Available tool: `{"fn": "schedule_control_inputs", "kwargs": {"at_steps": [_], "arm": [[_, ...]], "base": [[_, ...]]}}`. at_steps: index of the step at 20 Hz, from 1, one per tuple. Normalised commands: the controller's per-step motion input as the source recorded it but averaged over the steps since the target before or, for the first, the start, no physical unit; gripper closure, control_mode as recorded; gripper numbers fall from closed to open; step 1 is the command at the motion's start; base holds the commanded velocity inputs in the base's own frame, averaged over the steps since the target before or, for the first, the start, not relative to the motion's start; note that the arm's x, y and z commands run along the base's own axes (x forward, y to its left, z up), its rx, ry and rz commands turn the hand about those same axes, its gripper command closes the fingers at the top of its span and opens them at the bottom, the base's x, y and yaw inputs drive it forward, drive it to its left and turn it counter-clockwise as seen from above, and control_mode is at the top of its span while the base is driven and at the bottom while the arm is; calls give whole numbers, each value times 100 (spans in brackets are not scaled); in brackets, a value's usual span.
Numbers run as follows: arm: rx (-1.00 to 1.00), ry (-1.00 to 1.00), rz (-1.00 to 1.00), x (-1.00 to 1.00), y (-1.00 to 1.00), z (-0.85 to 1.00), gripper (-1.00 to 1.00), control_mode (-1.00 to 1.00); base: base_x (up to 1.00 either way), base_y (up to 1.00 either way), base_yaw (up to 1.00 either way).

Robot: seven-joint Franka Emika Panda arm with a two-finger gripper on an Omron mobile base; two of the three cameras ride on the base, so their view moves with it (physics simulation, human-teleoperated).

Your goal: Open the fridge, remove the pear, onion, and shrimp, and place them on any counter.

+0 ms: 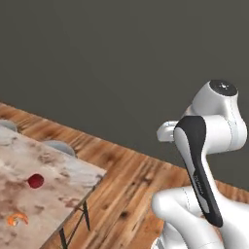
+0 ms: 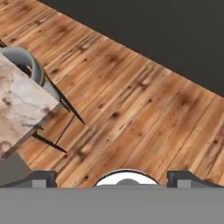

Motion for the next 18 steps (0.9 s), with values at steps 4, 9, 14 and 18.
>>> {"fn": "schedule_control_inputs", "kwargs": {"at_steps": [4, 9, 14, 18], "arm": [[0, 0, 0, 0, 0, 0, -100, 100], [0, 0, 0, 0, 0, 0, -100, 100], [0, 0, 0, 0, 0, 0, -100, 100], [0, 0, 0, 0, 0, 0, -100, 100]], "base": [[0, -21, -94], [0, -18, -93], [-10, -22, -88], [-9, -31, -86]]}}
